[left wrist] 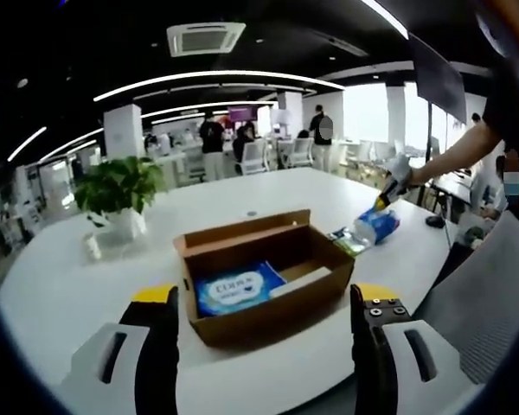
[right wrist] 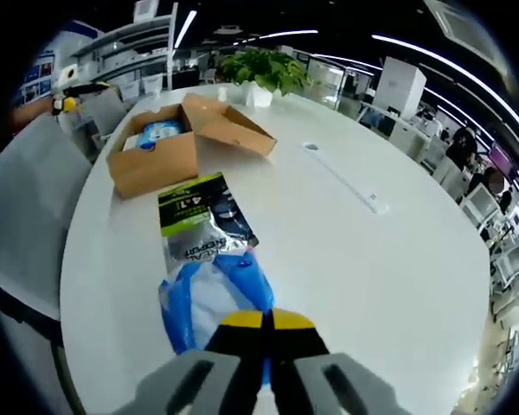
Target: Operate the shoe box by opening the lid, removing the specified soft item, and placing it in the target area until the item is outside and the box remains undamaged.
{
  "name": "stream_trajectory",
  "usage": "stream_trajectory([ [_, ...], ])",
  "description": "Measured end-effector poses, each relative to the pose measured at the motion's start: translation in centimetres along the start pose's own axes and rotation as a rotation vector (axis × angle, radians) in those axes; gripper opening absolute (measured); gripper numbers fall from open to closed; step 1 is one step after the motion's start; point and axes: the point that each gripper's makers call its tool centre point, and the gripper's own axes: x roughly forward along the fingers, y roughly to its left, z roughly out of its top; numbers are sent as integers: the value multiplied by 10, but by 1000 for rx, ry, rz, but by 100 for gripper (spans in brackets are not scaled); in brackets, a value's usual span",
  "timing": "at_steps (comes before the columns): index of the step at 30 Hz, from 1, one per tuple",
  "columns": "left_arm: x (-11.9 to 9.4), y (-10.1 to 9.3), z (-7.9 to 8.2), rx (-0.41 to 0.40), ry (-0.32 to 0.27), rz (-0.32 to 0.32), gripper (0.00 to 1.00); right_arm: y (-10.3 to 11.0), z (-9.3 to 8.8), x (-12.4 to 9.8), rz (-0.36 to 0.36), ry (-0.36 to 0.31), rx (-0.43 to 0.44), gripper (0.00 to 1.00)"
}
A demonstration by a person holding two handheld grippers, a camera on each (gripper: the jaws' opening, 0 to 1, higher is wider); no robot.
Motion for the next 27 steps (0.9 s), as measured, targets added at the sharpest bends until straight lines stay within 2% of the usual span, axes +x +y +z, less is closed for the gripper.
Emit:
stream_trajectory([
  [9, 0, 1, 0, -5, 3, 5, 83, -6, -9, 4, -27, 31, 26, 0],
  [12, 0, 1, 1, -5, -2, 2, 83, -7, -10, 3, -48, 37, 63, 0],
  [15, 0, 0, 1, -11, -3, 0, 83, -8, -12, 0, -80, 64, 64, 1],
  [20, 0, -1, 1, 2, -3, -2, 83, -11, -8, -7, -134, 57, 148, 13],
  [23, -1, -3, 1, 6, -3, -6, 83, -15, -10, -13, -180, 63, 247, 23],
  [27, -3, 0, 3, -11, -15, 3, 82, -19, -9, -23, -231, 48, 321, 33],
])
